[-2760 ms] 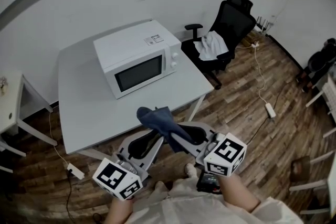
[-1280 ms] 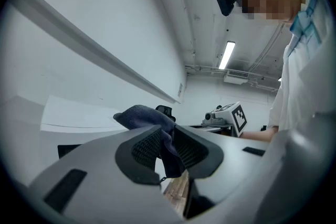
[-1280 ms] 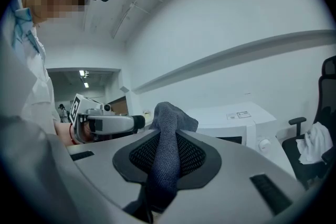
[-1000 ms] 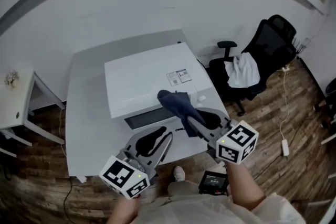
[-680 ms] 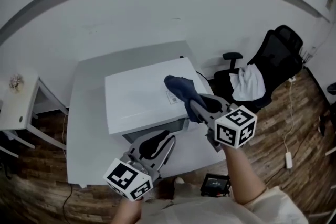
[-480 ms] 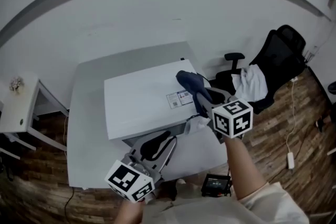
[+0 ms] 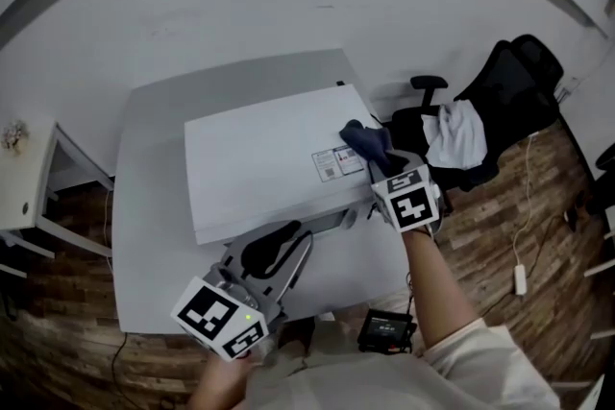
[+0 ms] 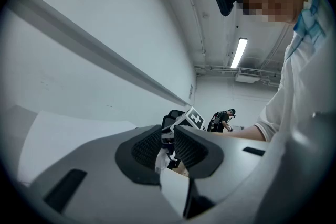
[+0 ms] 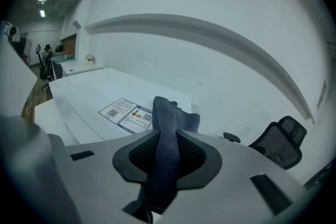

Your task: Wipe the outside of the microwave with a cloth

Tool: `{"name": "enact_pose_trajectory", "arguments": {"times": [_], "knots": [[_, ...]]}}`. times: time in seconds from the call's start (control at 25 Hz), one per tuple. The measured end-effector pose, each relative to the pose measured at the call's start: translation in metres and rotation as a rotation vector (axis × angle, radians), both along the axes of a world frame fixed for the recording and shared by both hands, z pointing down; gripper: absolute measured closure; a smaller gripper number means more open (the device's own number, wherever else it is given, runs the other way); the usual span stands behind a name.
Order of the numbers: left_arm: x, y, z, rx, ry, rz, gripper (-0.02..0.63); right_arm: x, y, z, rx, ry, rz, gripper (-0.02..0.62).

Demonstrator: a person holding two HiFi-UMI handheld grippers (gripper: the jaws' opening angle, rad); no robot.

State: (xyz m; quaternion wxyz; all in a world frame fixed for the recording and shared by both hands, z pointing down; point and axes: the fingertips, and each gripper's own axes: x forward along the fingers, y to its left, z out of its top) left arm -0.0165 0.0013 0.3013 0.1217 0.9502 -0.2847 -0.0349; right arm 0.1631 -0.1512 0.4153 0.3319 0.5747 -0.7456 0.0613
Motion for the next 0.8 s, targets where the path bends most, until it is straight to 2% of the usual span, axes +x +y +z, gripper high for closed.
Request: {"name": "enact_pose_trajectory", "arguments": {"times": [0.08, 0.36, 0.8], "knots": [[-0.006, -0.001, 0.004, -0.015, 0.005, 0.0, 0.529, -0.001, 0.001, 0.0, 0.003, 0.021, 0.013, 0.505], [-0.015, 0.0, 0.01, -0.027, -0.002, 0.019, 0.529, -0.02, 0.003, 0.001, -0.026, -0.033, 0.014, 0.505], [-0.052, 0.001, 0.015, -0.044, 0.018, -0.039, 0.529, -0.108, 0.01, 0.002, -0.054, -0.059, -0.124, 0.503]]}}
